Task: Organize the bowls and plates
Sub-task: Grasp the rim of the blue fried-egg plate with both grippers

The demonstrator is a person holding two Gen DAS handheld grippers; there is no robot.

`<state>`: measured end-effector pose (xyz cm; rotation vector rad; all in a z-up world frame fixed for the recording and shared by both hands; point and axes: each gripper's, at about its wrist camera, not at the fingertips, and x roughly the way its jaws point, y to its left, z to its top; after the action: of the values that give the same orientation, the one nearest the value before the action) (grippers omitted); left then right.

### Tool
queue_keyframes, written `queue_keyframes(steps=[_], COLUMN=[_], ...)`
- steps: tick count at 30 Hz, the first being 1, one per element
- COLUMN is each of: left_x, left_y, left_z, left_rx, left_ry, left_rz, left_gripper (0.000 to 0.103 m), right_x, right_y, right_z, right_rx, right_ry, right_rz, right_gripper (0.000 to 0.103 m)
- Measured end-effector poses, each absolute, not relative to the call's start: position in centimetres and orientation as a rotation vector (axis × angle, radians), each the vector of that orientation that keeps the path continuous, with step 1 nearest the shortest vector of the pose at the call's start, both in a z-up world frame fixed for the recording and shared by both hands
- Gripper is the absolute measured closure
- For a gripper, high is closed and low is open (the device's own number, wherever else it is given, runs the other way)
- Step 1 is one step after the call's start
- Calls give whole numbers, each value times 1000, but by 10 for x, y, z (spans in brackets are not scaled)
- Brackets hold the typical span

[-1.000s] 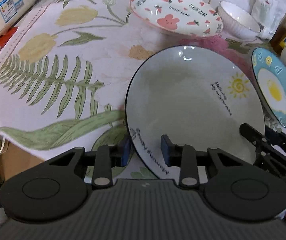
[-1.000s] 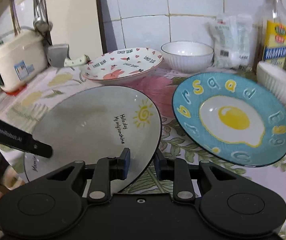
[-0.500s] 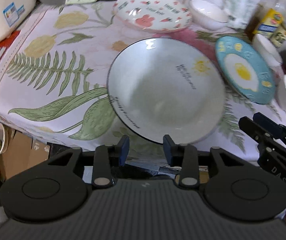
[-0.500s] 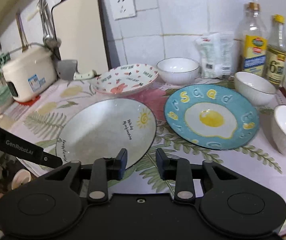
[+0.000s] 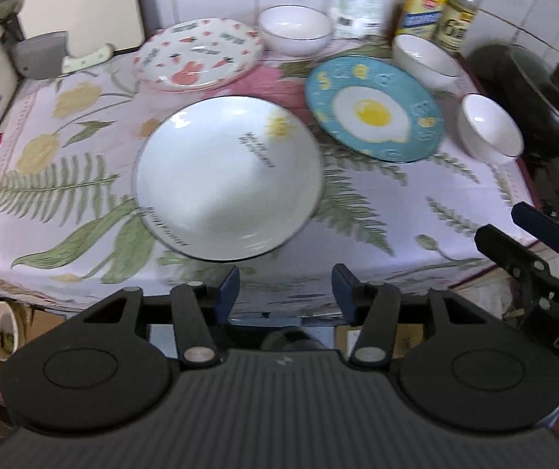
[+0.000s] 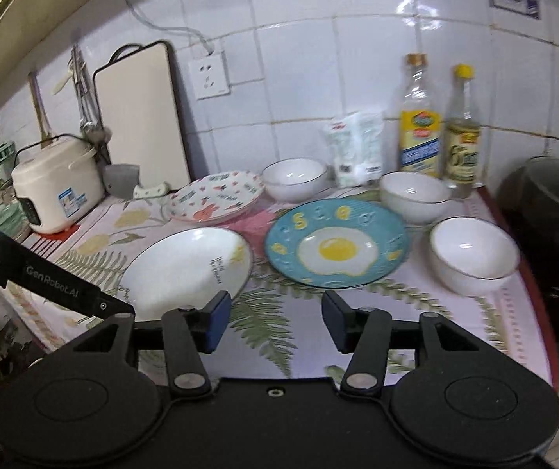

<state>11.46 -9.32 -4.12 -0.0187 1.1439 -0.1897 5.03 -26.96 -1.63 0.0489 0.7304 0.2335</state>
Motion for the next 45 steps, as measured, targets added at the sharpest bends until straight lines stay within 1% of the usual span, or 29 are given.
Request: queue_keyframes(steps=[2,4,12,14,16,17,21,32,36,39,43,44,45], left_x=[115,115,128,134,141,146,168,227,258,281,300,304,307], left_y=[-102,-112,-141,-145,-148,-149,-150,-140,-136,-134,-142,-144,-146], left_z=[-40,-39,-34,-35,-37,-40,-53,-81,-103,-120,-138,-143,-146], left_rx=[-19,-10,-6,-1,3,8,32,53,7,-15,77,98,110], left_ry=[1146,1139,1076,1066,1050,1039,1016,880,944,968,944,947,948], left_rz=[-213,-235,-299,-308,-324,-333,-360,-361,-363,-361,-368,-368,-369], left_gripper=[50,48,33,31,28,25,24,22,22,24,26,29,34], right_x=[45,42,45,47,50,53,68,122,145,160,173,175,177], right_y=[-280,-289,-318,-324,-328,-331,-339,-334,-331,-331,-330,-330,-330], right_z=[-12,-8,-5,-8,-13,-17,-36,-96,-115,-126,-137,-139,-140], right_rx=[56,58,77,81,93,105,168,309,332,355,383,390,395], right_ry=[714,696,644,632,616,610,617,658,682,695,698,695,693], right_rz=[212,196,147,142,148,148,124,138,119,95,71,69,66], right_gripper=[37,27,22,19,14,14,14,14,14,14,14,14,14])
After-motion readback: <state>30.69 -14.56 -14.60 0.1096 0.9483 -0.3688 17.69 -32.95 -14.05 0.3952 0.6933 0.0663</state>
